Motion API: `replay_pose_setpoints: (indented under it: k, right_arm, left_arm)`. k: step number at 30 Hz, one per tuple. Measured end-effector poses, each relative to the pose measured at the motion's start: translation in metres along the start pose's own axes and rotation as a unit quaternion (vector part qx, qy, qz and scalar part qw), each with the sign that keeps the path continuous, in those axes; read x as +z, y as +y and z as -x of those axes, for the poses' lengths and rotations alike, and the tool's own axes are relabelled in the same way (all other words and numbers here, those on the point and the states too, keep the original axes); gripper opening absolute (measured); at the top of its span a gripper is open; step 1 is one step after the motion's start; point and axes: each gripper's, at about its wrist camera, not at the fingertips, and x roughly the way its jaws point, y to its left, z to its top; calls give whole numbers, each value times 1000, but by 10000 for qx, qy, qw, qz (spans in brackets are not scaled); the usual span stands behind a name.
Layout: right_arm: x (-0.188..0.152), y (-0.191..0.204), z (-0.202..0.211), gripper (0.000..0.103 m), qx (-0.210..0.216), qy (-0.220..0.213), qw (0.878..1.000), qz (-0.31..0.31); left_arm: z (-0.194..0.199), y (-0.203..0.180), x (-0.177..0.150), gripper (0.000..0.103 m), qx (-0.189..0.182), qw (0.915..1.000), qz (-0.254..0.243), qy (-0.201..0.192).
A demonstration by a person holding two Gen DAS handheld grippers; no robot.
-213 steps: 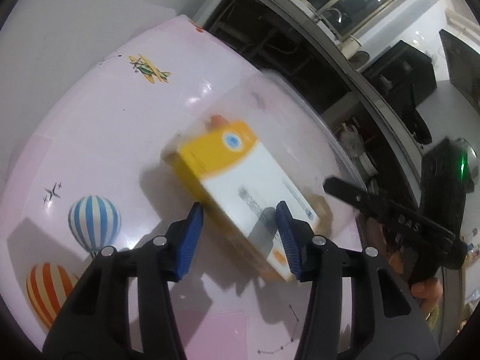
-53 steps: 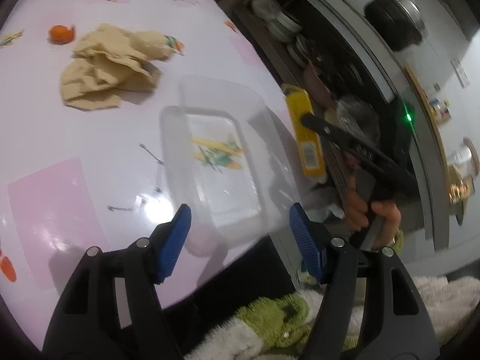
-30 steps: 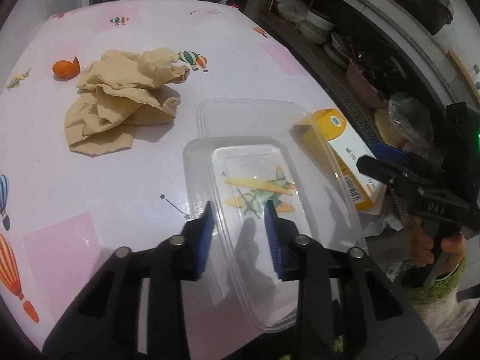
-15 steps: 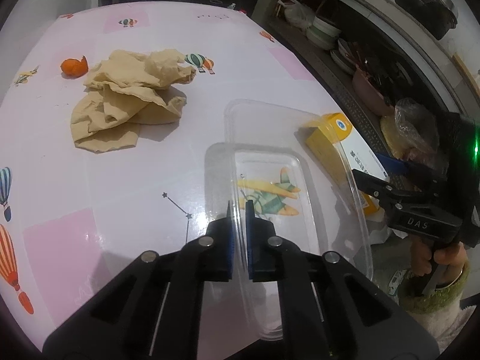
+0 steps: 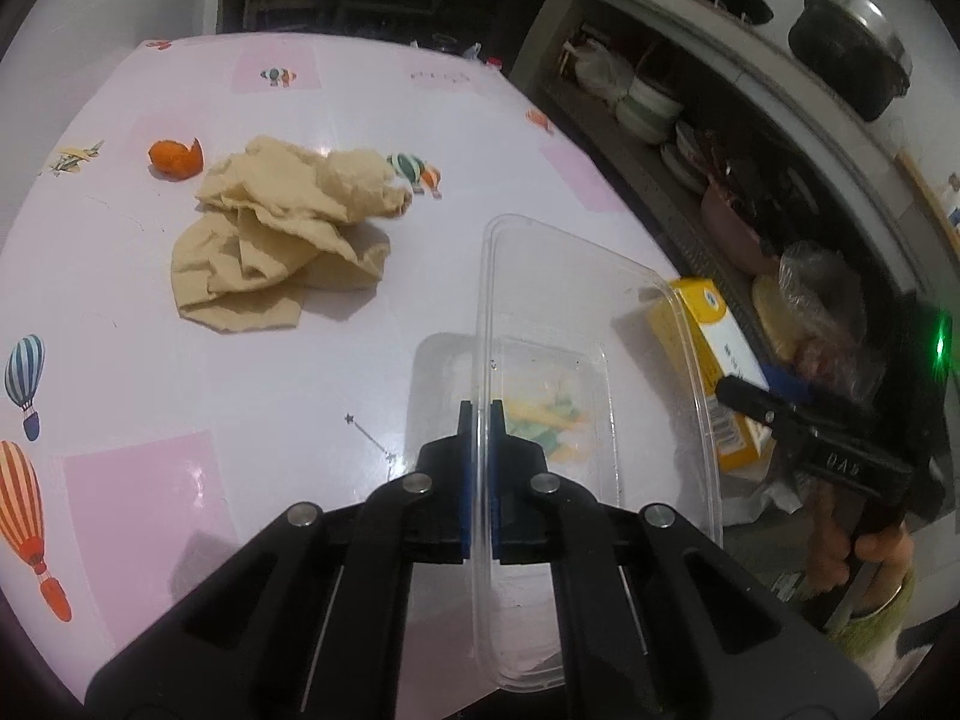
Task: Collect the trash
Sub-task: 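Lift the clear container with the left tool while the right tool holds the medicine box, then carry both items over the blue basket and open both tools to drop them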
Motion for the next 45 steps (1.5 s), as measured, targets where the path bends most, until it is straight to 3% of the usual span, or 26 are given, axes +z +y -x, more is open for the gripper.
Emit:
replay_pose_setpoints:
  k: [6, 10, 14, 18, 23, 29, 36, 37, 38, 39, 40, 42, 45]
  right_arm:
    - [-5, -22, 24, 72, 117, -463, 9975, -513]
    - [-13, -72, 61, 72, -142, -994, 9887, -1111]
    - [-32, -138, 93, 72, -613, -1367, 9699, -1920]
    - [-65, -207, 98, 72, -897, -1338, 9454, -2833]
    - [-99, -258, 67, 72, -768, -1020, 9249, -3582]
    - [-119, -310, 2, 72, -250, -658, 8961, -4383]
    - [-116, -357, -82, 72, 286, -500, 8565, -5129]
    - [-112, -366, -96, 72, 358, -535, 8515, -5203]
    - [-109, -374, -109, 73, 370, -563, 8470, -5273]
    - [-107, -385, -125, 74, 269, -589, 8402, -5384]
    - [-107, -392, -136, 74, 200, -606, 8384, -5413]
    - [-109, -403, -158, 75, -88, -498, 8392, -5414]
    - [-126, -413, -176, 75, -127, -430, 8203, -5701]
  left_arm:
    - [6, -19, 20, 2, -147, 9997, -26, -190]
    - [5, -56, 40, 3, -346, 9984, -327, -314]
    - [-12, -109, 65, 2, -629, 9946, -767, -302]
    - [-57, -171, 89, 3, -941, 9889, -1141, 161]
    - [-136, -239, 101, 3, -787, 9797, -1642, 840]
    - [-251, -290, 112, 3, -320, 9706, -1665, 1710]
    - [-340, -321, 118, 3, -125, 9635, -1596, 2146]
    - [-352, -326, 120, 5, -162, 9634, -1592, 2150]
    - [-365, -331, 123, 18, -220, 9628, -1590, 2172]
    - [-375, -334, 125, 42, -245, 9619, -1578, 2221]
    - [-388, -335, 126, 53, -170, 9627, -1505, 2242]
    - [-395, -333, 125, 58, -116, 9651, -1427, 2195]
    - [-393, -325, 120, 58, -294, 9636, -1236, 2352]
